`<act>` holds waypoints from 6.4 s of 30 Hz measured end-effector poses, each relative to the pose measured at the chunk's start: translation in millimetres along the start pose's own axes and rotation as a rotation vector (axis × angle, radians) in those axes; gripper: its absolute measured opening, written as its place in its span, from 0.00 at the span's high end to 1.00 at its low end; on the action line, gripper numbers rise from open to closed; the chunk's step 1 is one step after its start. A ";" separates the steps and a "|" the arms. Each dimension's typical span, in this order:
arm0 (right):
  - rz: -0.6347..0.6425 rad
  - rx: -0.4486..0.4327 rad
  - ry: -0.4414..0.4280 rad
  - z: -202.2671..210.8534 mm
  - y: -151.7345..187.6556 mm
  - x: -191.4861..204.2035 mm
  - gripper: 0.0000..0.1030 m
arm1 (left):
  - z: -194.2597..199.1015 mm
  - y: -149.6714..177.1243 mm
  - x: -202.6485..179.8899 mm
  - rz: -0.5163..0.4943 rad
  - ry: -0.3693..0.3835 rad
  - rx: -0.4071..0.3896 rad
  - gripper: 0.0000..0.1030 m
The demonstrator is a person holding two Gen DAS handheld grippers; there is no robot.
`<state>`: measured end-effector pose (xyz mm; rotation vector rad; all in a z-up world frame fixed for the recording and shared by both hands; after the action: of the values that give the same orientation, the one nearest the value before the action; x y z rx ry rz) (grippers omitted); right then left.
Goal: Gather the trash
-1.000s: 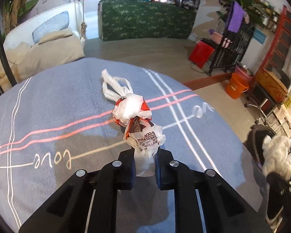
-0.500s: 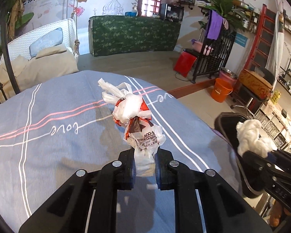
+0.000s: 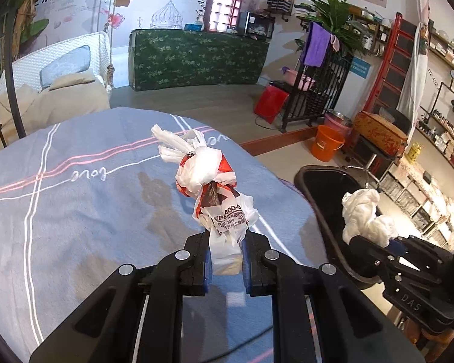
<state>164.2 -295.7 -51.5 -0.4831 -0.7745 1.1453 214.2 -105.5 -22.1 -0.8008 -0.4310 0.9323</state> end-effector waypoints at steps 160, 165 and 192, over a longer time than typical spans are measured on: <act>-0.047 -0.502 0.186 154.1 89.3 87.4 0.05 | 173.3 107.7 25.1 0.077 -0.309 -0.364 0.06; -0.042 -0.494 0.181 151.6 89.9 87.8 0.05 | 174.4 109.5 25.7 0.072 -0.308 -0.366 0.06; -0.052 -0.479 0.180 148.4 91.9 90.0 0.05 | 179.2 110.1 32.2 0.076 -0.308 -0.356 0.06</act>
<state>13.1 -185.2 7.8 -0.9464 -0.8983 0.8493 57.0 34.7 8.4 -1.0039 -0.8571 1.0703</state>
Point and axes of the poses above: each gripper's, at about its wrist camera, not at the fingertips, and z roughly against the way its jaws point, x to its left, y to its underside, the point moved 1 cm from there along -z, roughly the way its jaws point, and after that the axes turned 12 degrees about -z, right-handed, at the moved point
